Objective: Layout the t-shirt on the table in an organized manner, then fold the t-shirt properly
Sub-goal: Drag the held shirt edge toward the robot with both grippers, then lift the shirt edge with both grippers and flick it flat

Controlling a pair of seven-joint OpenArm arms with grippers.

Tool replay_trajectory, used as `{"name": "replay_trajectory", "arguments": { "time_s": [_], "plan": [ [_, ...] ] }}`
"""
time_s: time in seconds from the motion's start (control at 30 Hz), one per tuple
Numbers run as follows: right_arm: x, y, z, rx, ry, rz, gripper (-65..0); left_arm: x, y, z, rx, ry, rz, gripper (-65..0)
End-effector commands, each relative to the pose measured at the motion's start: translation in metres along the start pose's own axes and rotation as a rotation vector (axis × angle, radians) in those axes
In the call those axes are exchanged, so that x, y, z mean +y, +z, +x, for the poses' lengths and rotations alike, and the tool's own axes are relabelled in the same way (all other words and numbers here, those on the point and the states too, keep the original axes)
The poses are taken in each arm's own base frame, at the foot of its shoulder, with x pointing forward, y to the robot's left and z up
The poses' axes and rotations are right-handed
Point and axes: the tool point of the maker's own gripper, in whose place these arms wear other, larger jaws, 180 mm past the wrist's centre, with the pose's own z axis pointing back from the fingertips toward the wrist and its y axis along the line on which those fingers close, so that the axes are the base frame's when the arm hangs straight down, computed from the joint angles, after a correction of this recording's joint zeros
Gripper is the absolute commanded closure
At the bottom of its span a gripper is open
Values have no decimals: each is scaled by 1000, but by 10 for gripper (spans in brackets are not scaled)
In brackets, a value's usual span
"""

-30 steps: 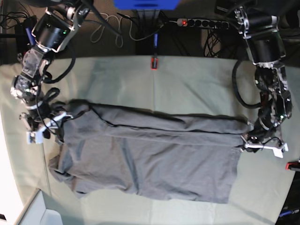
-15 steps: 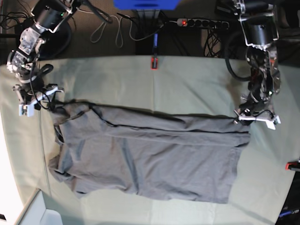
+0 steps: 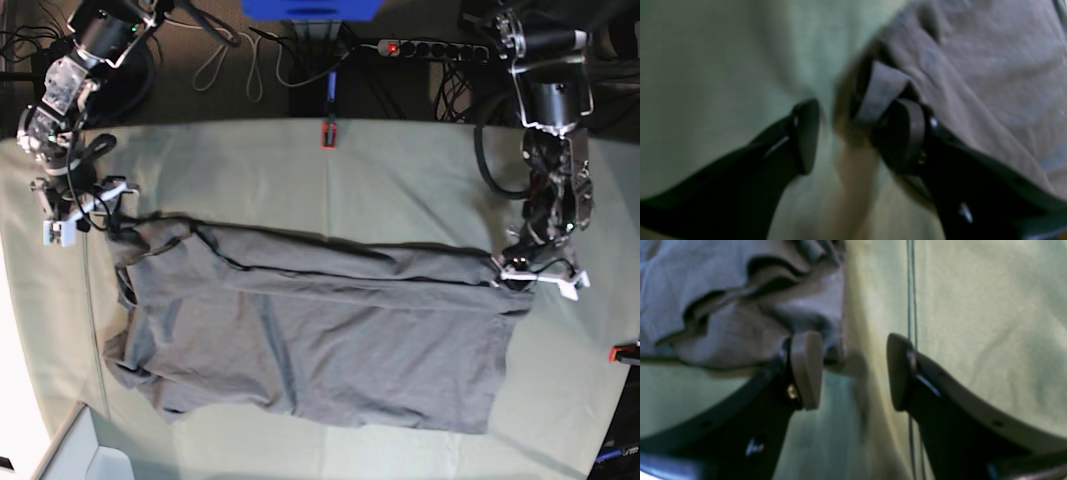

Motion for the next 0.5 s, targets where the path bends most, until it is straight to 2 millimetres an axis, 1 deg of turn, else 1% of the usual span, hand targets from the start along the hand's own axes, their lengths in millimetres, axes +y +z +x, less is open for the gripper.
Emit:
{"name": "replay_trajectory", "arguments": {
  "time_s": [0.0, 0.03, 0.1, 0.17, 0.2, 0.27, 0.33, 0.37, 0.4, 0.43, 0.47],
  "plan": [
    [-4, -1, 22, -66, 1, -4, -318, -5, 0, 11, -17, -4, -14, -329],
    [-2, -3, 20, -63, -6, 0, -318, -4, -1, 8, -8, -4, -12, -313],
    [1, -8, 13, -45, -23, 14, -318, -3, -2, 9, -8, 1, -9, -242],
    [5, -16, 14, -42, -40, 28, -318, -2, -2, 11, -10, 6, -8, -155],
    [6, -18, 10, -31, -49, 34, -315, -1, -2, 12, -12, 5, -7, -108],
    [5, -20, 8, -24, -52, 36, -314, 0, -2, 13, -13, 5, -6, -5],
    [5, -20, 8, -22, -53, 37, -310, 0, -2, 14, -15, 3, -6, 0],
    [5, -20, 8, -22, -53, 37, -302, -1, -1, 14, -15, 3, -7, -10],
    [5, -20, 9, -25, -54, 37, -280, 0, -1, 14, -14, 2, -7, -2],
    [6, -22, 14, -34, -52, 40, -240, -1, -1, 14, -13, 1, -8, 0],
    [8, -24, 18, -40, -44, 46, -181, -1, -1, 14, -12, 2, -10, 0]
  ]
}}
